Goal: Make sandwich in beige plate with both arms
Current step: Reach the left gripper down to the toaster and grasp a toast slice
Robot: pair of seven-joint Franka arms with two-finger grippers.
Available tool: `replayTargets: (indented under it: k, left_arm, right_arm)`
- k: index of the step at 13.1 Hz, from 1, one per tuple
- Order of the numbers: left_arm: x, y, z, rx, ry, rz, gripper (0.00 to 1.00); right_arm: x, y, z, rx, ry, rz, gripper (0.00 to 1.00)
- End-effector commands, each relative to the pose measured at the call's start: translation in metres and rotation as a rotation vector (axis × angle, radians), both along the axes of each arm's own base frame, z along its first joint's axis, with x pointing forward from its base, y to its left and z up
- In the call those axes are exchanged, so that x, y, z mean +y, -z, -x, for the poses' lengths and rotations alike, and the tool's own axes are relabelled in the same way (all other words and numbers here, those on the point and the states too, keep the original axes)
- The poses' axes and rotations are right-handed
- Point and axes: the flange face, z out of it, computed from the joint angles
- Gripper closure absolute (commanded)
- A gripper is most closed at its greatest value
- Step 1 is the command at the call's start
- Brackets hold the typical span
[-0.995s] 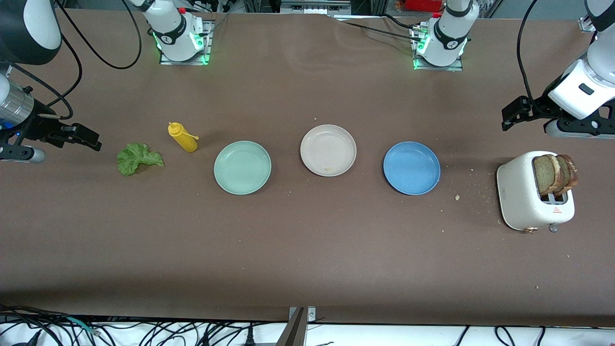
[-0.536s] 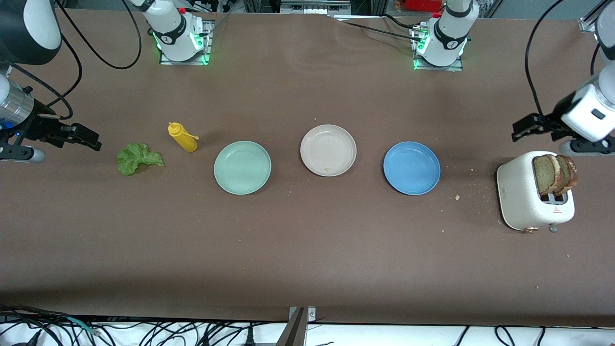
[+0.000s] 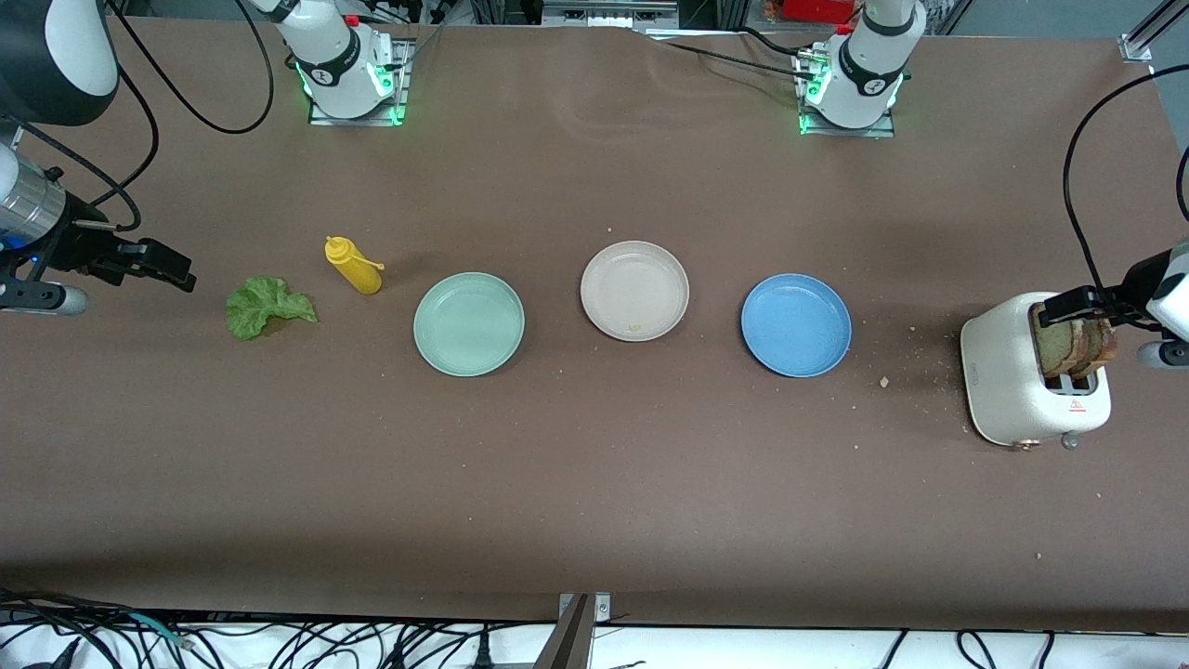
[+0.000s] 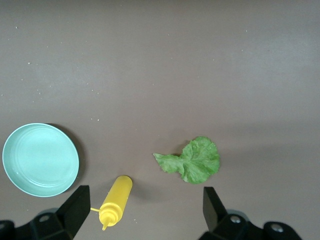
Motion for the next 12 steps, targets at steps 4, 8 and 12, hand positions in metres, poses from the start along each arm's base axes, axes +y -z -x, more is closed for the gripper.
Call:
replayTargets:
  k: [4, 8, 12]
  left_arm:
    - [0.031, 0.038, 0.011, -0.03, 0.019, -0.012, 0.0]
    - [0.033, 0.061, 0.025, -0.035, 0.004, -0.009, 0.02]
    - [0.044, 0.079, 0.03, -0.055, 0.003, -0.034, 0.38]
  right_arm:
    - [-0.002, -0.002, 0.0, 0.012, 0.002, 0.007, 0.0]
    - [-0.002, -0.002, 0.0, 0.012, 0.003, 0.007, 0.0]
    - [-0.002, -0.002, 0.0, 0.012, 0.006, 0.007, 0.0]
